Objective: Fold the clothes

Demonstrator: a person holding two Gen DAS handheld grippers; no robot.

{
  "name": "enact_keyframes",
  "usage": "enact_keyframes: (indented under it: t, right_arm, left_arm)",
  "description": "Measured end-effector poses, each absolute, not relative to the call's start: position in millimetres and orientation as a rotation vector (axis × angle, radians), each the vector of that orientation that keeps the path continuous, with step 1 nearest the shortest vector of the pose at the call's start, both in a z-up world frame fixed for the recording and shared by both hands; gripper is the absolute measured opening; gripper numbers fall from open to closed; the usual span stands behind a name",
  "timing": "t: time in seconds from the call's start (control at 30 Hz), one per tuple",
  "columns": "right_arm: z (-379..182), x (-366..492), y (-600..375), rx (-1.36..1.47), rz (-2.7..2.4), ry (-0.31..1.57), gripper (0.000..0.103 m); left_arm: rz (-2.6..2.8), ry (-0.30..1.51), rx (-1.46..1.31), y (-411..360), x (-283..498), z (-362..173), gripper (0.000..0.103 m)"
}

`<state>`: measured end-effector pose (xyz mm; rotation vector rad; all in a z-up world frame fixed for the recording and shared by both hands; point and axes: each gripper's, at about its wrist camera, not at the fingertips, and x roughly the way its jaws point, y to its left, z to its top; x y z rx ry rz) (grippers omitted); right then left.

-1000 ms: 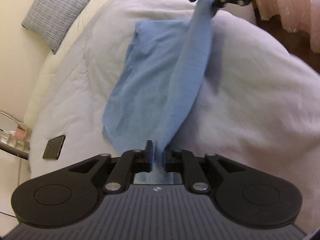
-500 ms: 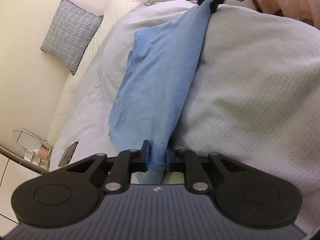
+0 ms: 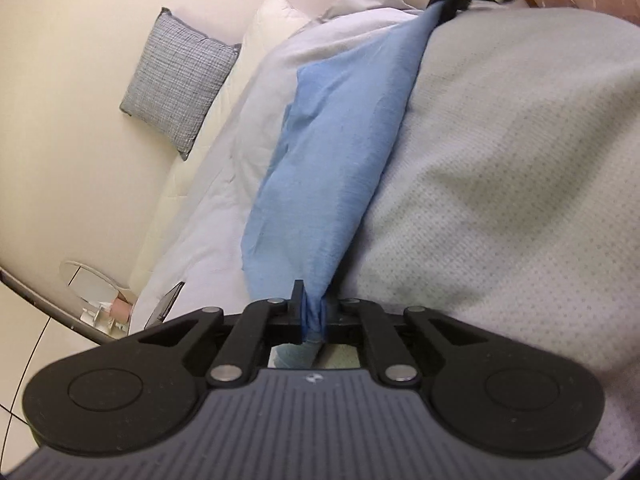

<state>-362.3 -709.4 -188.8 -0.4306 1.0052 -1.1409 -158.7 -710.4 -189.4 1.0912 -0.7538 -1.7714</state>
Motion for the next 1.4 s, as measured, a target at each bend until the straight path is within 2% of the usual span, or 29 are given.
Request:
enact_keyframes:
  t: [0.07,0.2,0.3,0.37,0.43,0.47,0.5,0.53,0.6,0.67,0.73,0.8,0.83,1.13,1.4]
  right_arm:
    - [-192.2,-361.1,-706.8,-0.442,-1.155,0.999,0.014]
    - [-191.0,-362.0,-695.6,-0.378,-1.208,0.955,0.016]
    - [-184.7,-362.7,-686.9,-0.282,-1.253,0.898,0.025]
    - [-178.5,-363.5,-679.4,-0.211,-1.278,0.851,0.037]
    - [-169.1,-364.4,-670.8,-0.135,-1.297,0.796,0.048]
    - [-163.9,-365.5,-666.0,-0.092,-1.307,0.764,0.049]
    - [-158.2,-367.4,-660.8,-0.045,-1.318,0.726,0.049]
    - [-152.7,-369.0,-656.0,0.001,-1.328,0.688,0.052]
    - [-142.3,-370.9,-648.1,0.087,-1.343,0.616,0.064]
    - [-132.1,-371.5,-640.0,0.168,-1.349,0.55,0.086]
    - [-119.2,-373.2,-626.9,0.226,-1.363,0.471,0.09]
    - [-106.8,-372.9,-614.9,0.257,-1.362,0.425,0.092]
    - [-101.1,-372.2,-610.0,0.271,-1.361,0.414,0.101]
    - [-65.0,-380.7,-564.1,0.478,-1.399,0.338,0.102]
    - [-53.8,-400.3,-535.3,0.625,-1.42,0.289,0.102]
  left_arm:
    - [-1.772,-0.736,1.085,-707.8,-156.6,-186.6,0.006]
    - [-1.826,-0.585,1.061,-704.1,-147.9,-176.3,0.008]
    - [-1.864,-0.424,1.006,-703.8,-137.3,-162.6,0.011]
    - [-1.864,-0.32,0.958,-702.6,-133.1,-151.4,0.02]
    - [-1.85,-0.233,0.898,-698.5,-129.5,-141.0,0.044]
    - [-1.843,-0.19,0.867,-696.2,-127.6,-135.9,0.052]
    - [-1.834,-0.14,0.83,-692.4,-125.1,-131.3,0.066]
    - [-1.821,-0.073,0.793,-688.9,-122.0,-126.2,0.072]
    - [-1.789,0.063,0.722,-679.4,-115.1,-116.3,0.077]
    - [-1.756,0.183,0.643,-664.9,-109.0,-105.5,0.085]
    - [-1.725,0.238,0.568,-646.1,-106.5,-94.8,0.1]
    - [-1.694,0.278,0.504,-628.6,-104.7,-84.9,0.102]
    - [-1.681,0.304,0.478,-619.6,-104.2,-80.5,0.102]
    - [-1.687,0.454,0.338,-563.7,-112.7,-56.9,0.102]
    - [-1.643,0.501,0.374,-536.6,-129.8,-52.5,0.102]
